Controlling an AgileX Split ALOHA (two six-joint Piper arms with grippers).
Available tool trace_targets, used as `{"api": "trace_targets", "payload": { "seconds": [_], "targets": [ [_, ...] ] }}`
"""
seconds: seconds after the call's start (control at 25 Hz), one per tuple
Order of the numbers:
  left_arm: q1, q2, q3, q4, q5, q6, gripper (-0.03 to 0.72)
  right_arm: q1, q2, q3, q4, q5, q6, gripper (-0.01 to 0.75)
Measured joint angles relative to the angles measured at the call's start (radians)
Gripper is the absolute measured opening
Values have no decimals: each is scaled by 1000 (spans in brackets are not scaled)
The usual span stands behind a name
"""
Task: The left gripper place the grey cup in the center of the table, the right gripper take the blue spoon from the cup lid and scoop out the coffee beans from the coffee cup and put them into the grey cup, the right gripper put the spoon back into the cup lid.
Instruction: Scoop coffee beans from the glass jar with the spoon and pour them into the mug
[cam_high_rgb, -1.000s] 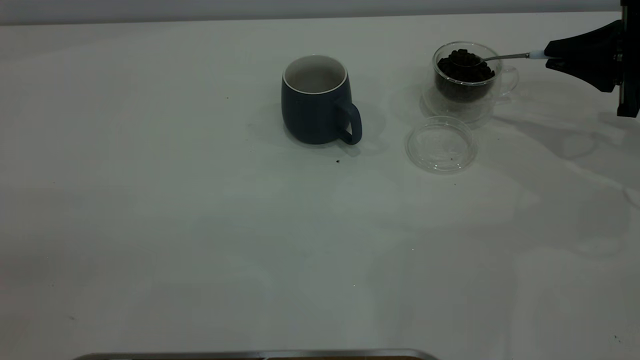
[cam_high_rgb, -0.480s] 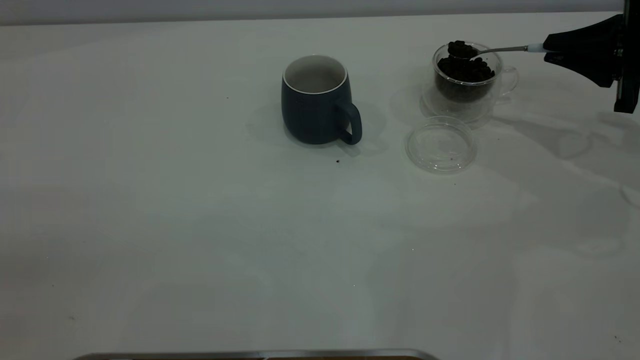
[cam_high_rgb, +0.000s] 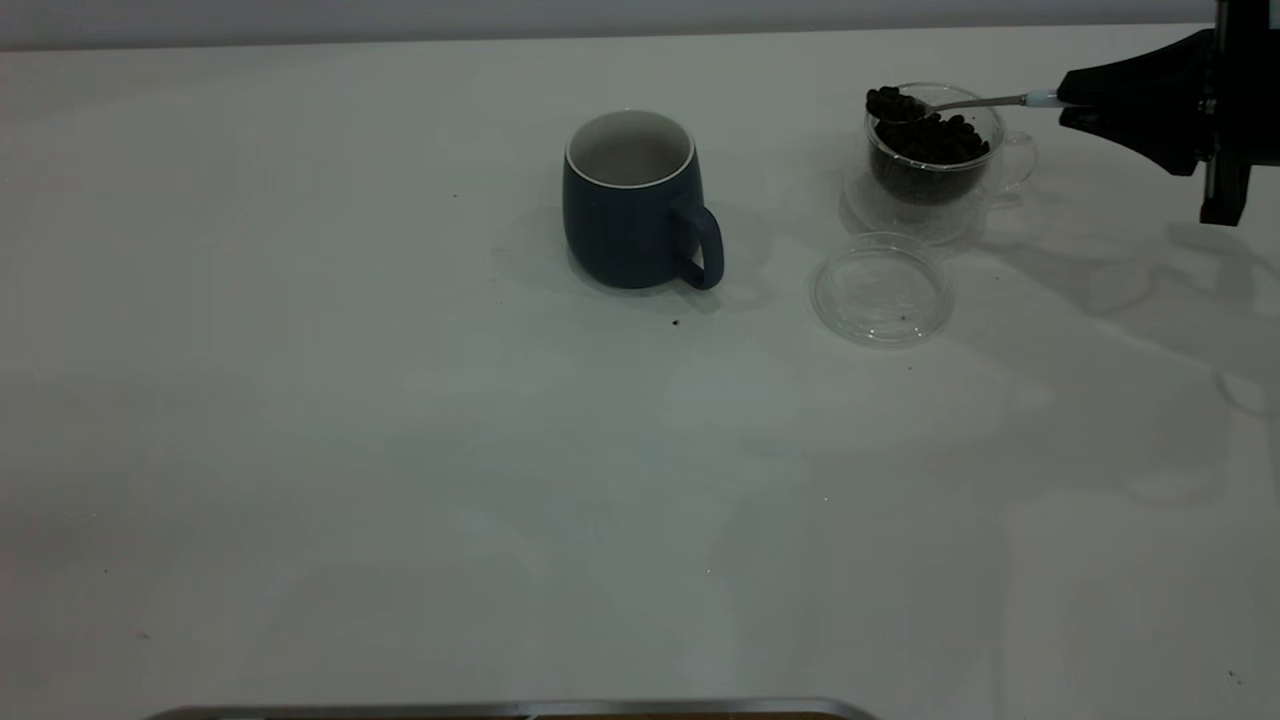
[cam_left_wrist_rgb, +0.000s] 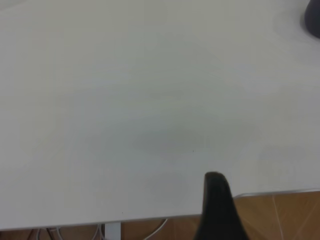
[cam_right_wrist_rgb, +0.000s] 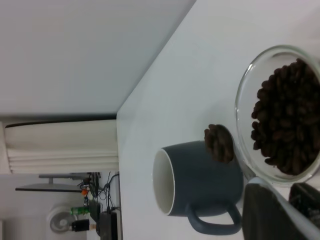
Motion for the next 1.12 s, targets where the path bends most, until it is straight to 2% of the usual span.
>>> {"api": "trace_targets", "payload": {
  "seconds": [0.68, 1.12],
  "targets": [
    [0, 0, 0, 0, 0, 0, 567, 116, 0, -6, 0, 0, 17, 103],
    [0, 0, 0, 0, 0, 0, 567, 198, 0, -69, 0, 1, 67, 103]
  ]
}}
